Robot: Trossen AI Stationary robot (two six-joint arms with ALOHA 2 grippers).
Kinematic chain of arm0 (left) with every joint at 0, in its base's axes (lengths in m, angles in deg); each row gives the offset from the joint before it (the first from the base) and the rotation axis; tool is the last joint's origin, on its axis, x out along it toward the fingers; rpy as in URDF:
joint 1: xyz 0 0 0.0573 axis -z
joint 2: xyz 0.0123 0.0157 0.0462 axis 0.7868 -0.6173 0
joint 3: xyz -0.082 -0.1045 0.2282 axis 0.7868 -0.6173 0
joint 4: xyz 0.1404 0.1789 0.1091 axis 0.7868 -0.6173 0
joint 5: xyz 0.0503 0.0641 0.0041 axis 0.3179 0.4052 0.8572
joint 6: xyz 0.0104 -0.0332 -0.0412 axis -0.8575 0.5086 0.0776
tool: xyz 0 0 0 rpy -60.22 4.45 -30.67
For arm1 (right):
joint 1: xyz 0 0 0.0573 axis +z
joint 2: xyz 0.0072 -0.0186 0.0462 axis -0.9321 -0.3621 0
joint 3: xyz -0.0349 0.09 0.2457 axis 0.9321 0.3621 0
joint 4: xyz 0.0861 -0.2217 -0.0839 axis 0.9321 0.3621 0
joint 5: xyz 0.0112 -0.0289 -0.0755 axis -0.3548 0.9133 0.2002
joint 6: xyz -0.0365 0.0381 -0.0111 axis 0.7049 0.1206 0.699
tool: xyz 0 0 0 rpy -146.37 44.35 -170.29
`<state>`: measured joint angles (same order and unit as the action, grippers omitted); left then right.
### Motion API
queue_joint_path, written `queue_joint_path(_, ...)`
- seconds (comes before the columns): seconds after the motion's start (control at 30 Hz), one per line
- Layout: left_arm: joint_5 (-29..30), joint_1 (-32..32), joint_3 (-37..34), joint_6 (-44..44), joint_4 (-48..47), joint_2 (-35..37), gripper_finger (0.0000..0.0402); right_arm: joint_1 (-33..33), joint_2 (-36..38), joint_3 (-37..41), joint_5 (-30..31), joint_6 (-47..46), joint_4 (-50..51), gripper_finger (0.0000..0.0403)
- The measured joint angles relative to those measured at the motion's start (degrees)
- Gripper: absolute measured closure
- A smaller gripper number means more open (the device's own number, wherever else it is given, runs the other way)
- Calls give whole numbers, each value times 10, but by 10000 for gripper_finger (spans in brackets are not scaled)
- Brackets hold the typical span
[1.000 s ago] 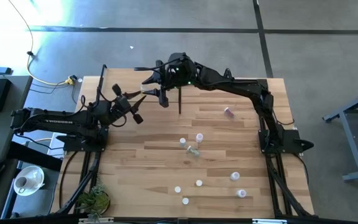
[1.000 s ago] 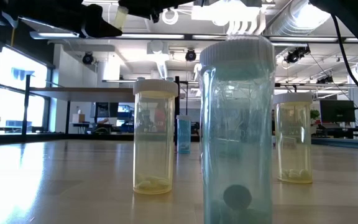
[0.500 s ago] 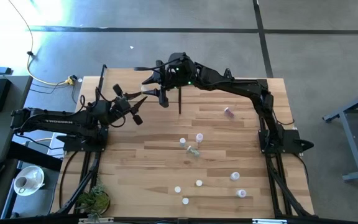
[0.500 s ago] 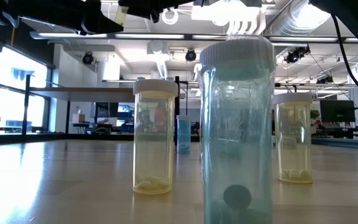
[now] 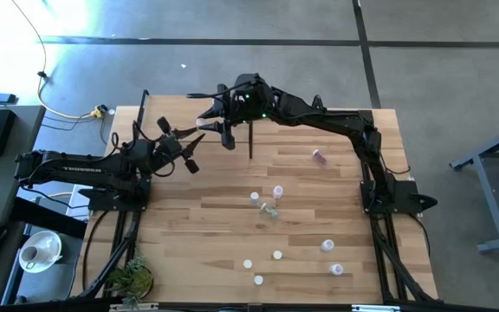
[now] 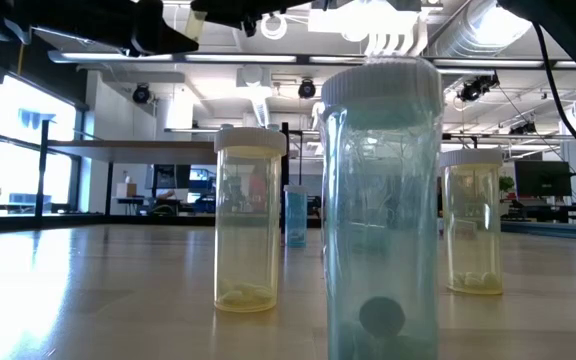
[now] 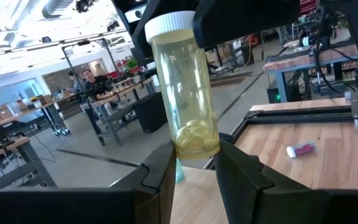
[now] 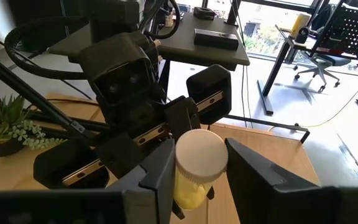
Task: Pick and place medicine bottles onto shelf by color
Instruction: Put the top right yellow pill bottle on the shelf
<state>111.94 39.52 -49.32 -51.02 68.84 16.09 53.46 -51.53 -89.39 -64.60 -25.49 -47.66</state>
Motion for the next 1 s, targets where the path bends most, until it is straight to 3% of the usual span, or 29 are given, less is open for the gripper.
queue_joint_path(0.6, 0, 0, 0, 12, 4, 0, 305, 0, 0, 0, 0, -11, 1, 290)
queue_joint_path(1.0, 3, 0, 0, 18, 2, 0, 228, 0, 0, 0, 3, -11, 5, 290)
